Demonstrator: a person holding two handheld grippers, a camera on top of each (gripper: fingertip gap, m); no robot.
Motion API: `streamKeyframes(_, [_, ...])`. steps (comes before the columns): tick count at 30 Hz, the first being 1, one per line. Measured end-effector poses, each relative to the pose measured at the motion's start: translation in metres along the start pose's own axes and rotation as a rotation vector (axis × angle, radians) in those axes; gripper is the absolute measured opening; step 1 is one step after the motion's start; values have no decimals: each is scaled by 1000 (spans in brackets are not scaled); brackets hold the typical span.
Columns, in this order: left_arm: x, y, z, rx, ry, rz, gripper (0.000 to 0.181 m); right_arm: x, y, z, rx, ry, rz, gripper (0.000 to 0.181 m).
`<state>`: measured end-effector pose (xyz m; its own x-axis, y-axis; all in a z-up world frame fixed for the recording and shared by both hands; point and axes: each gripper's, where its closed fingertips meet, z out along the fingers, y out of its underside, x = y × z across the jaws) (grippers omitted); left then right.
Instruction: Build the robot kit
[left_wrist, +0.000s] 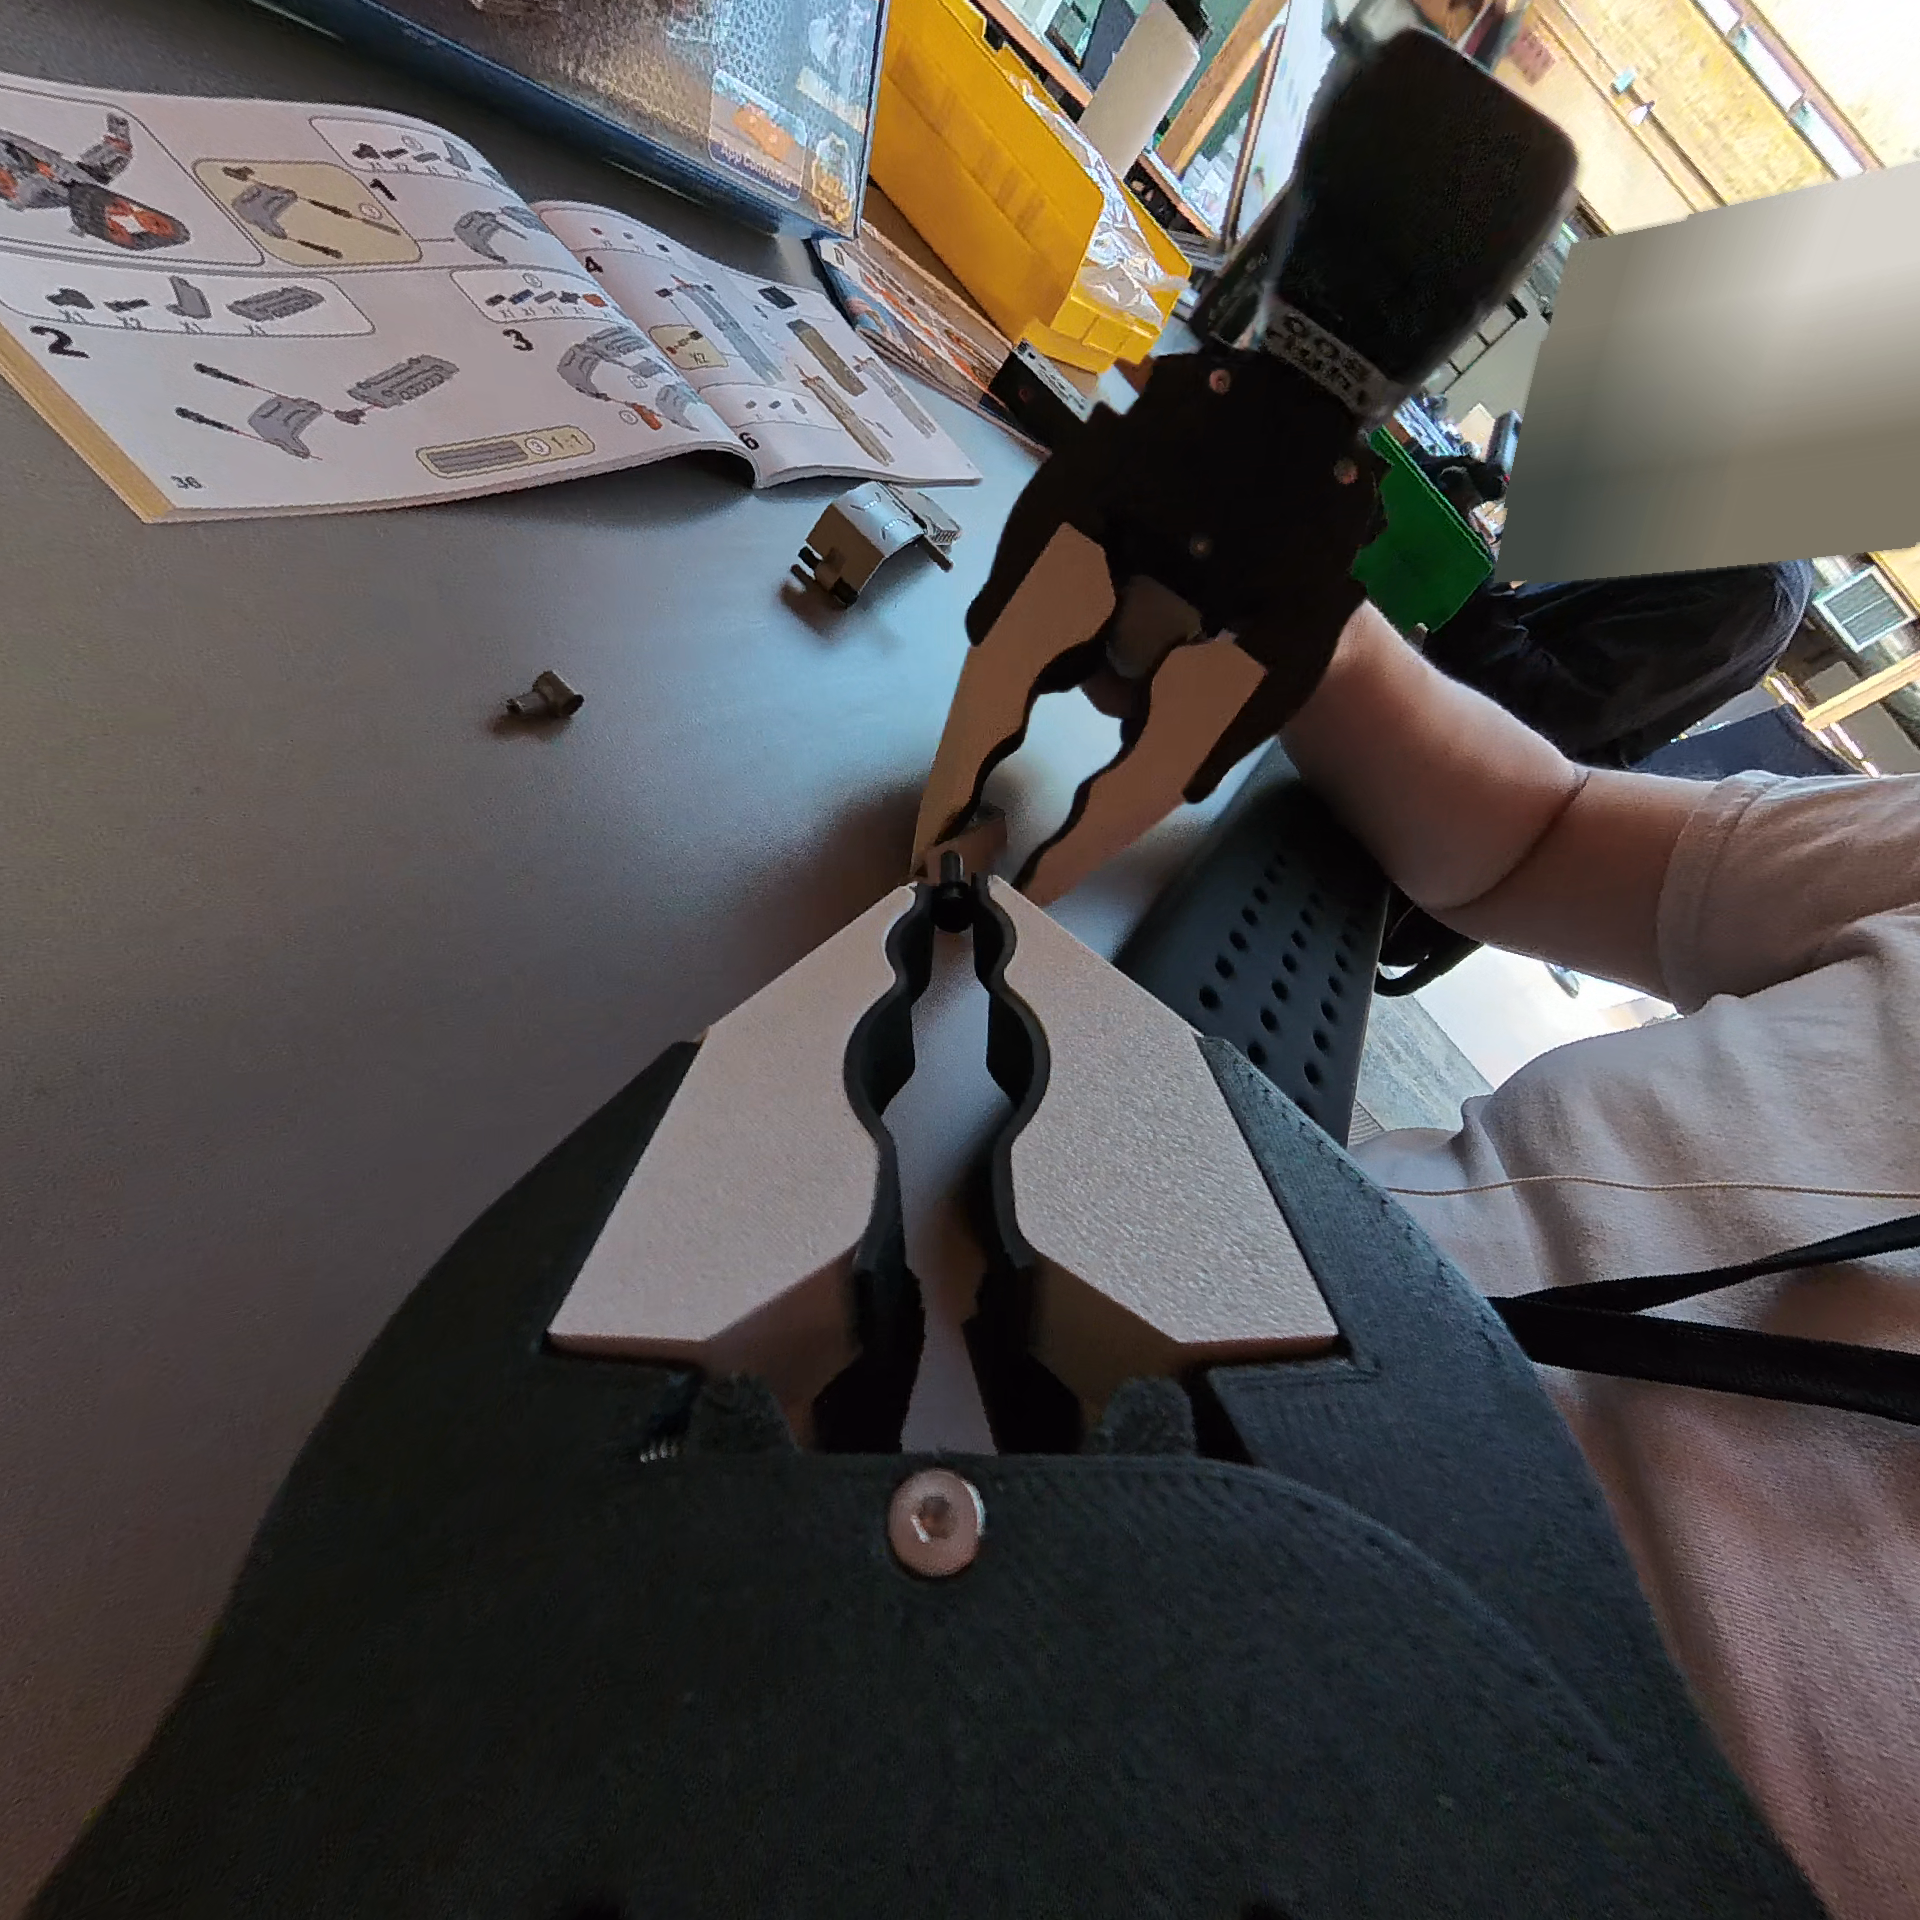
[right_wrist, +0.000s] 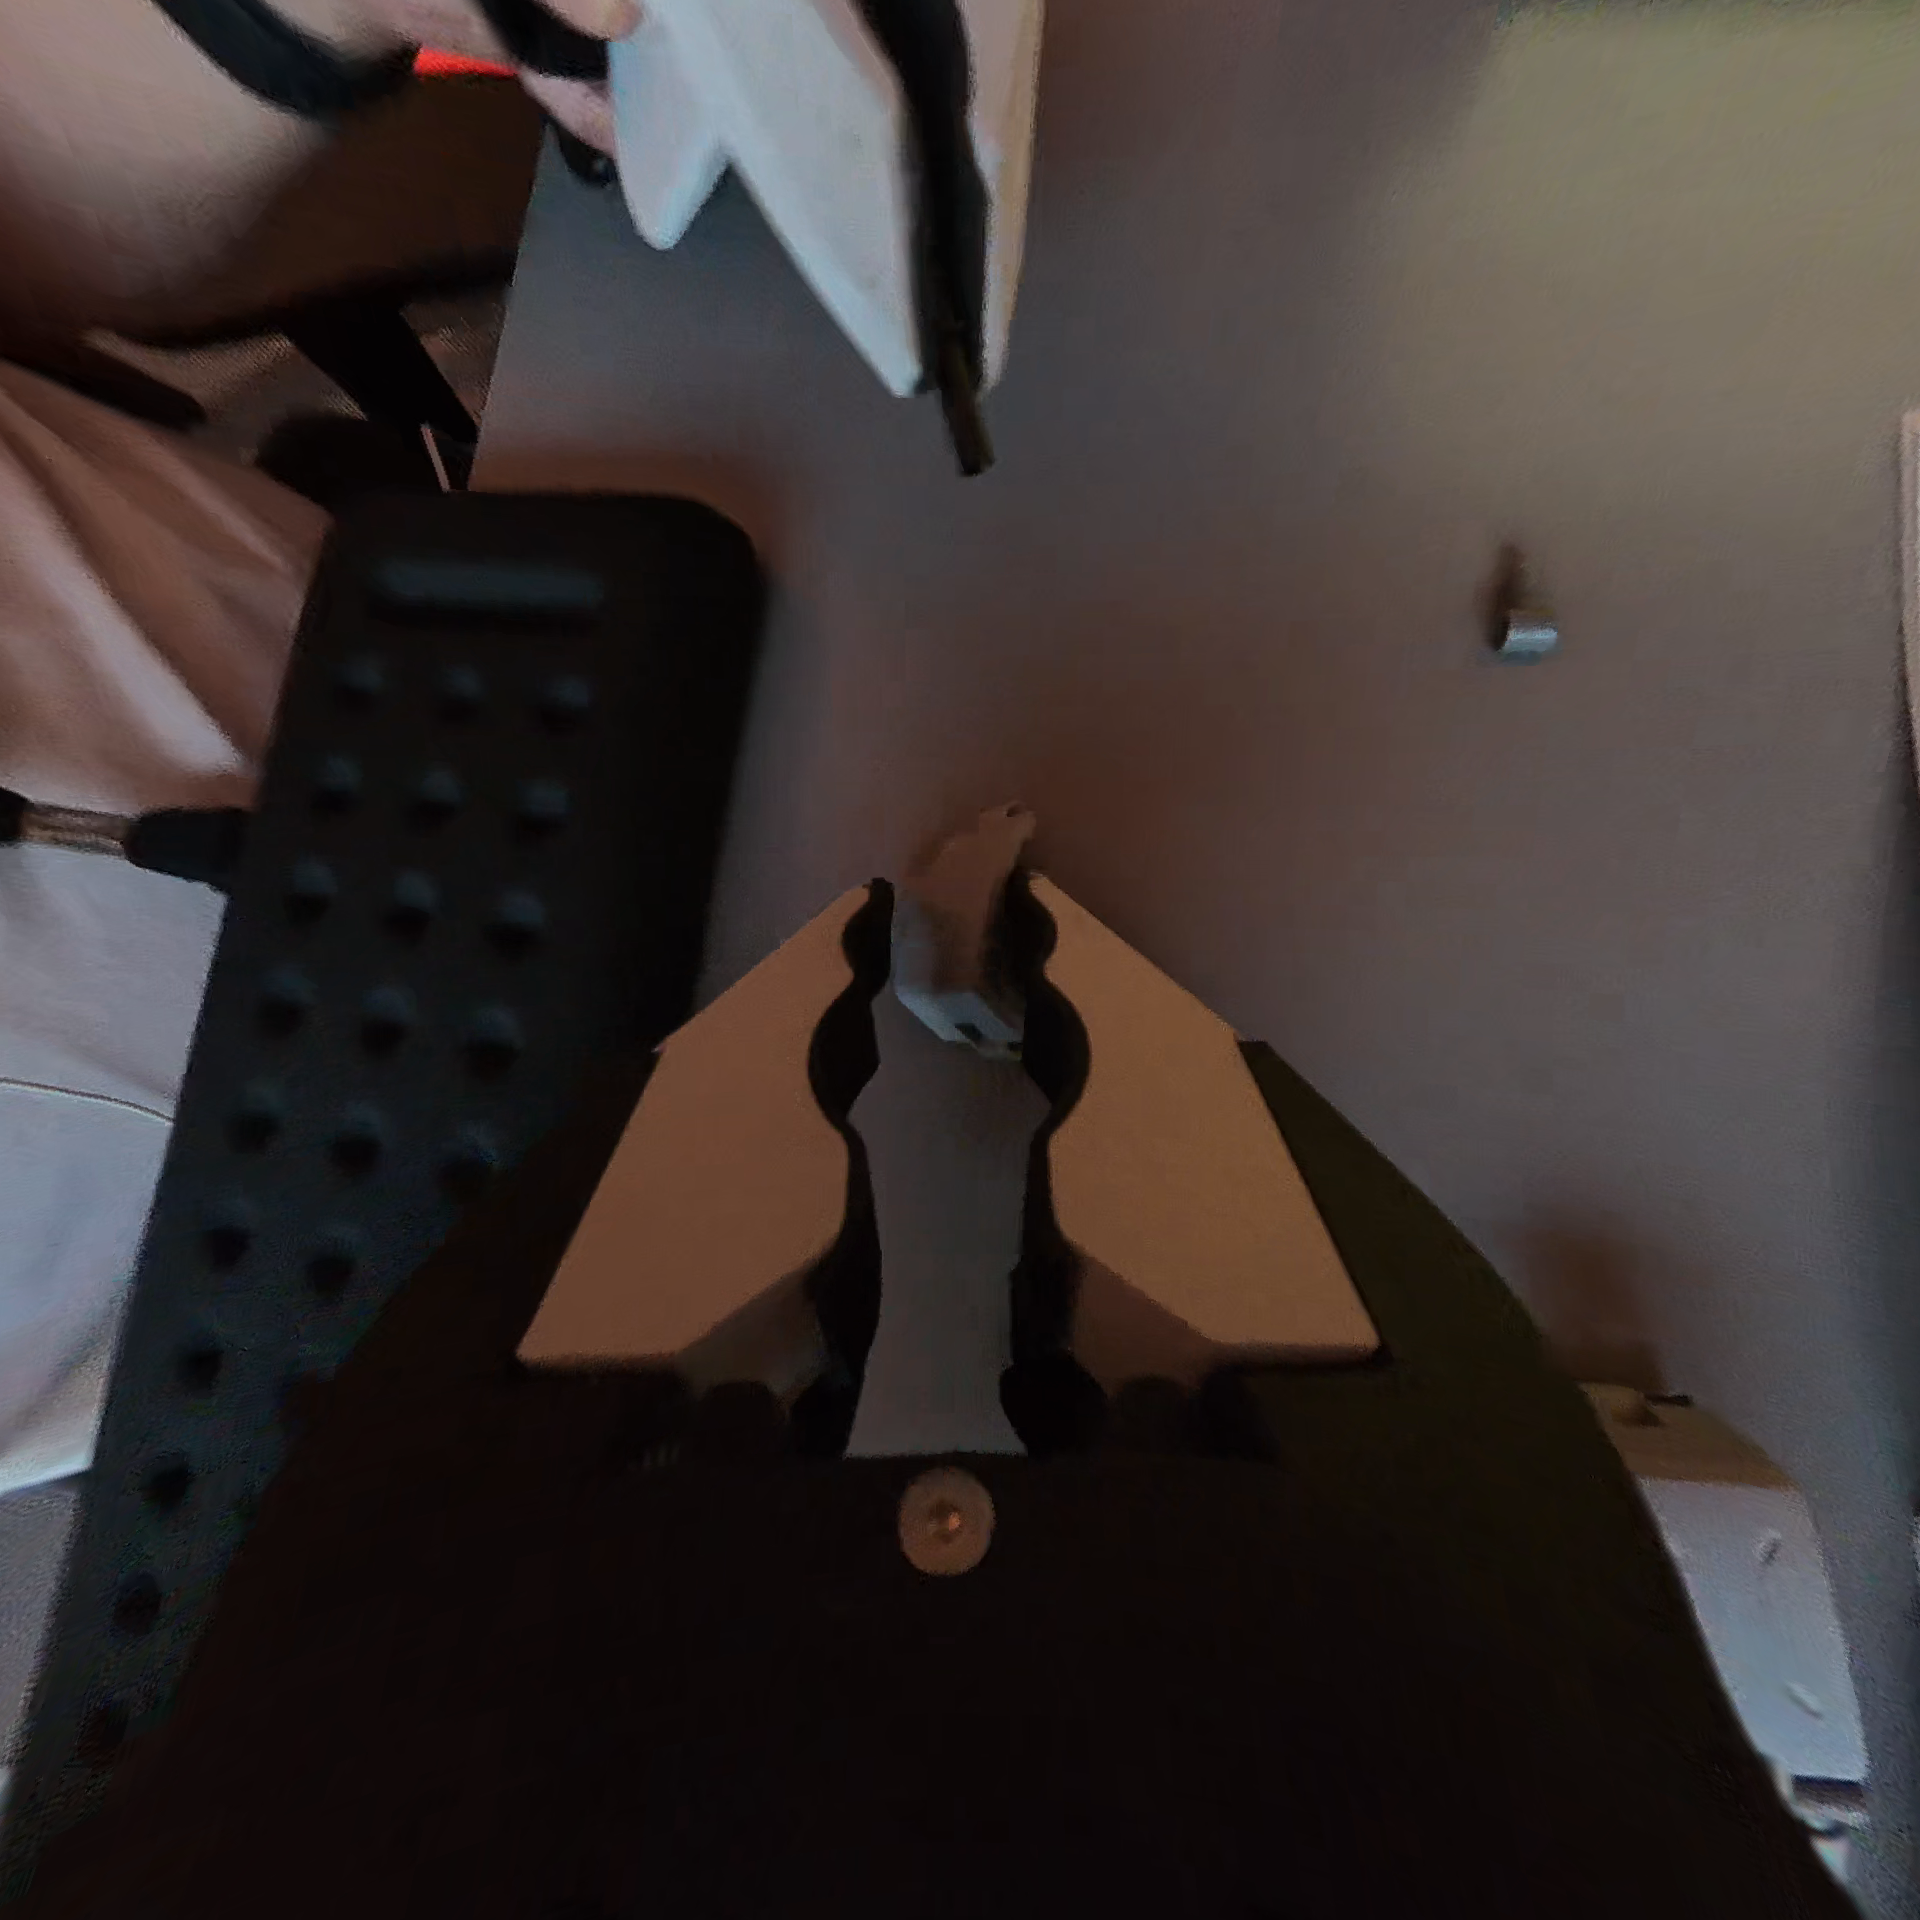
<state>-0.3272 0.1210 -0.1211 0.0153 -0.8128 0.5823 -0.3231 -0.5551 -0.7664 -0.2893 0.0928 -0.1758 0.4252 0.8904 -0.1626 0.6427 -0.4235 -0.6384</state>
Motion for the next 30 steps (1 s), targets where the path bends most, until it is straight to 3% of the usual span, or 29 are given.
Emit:
streamKeyframes(3, [2,1,-1,-4,4,2,5,0,-3,2,19,95,-116,48])
streamKeyframes(8, [4,2,-3,-6,10,2,5,3,-6,-10,77,348,-390,49])
streamKeyframes(13, [6,2,-5,-1,18,-5,5,-10,-6,-15,86,452,-633,46])
streamKeyframes(21, [7,2,-6,-3,22,-7,5,-14,-2,-10,69,422,-674,37])
streamKeyframes(30, [9,1,-5,-5,37,-19,5,2,0,-11,101,324,-473,37])
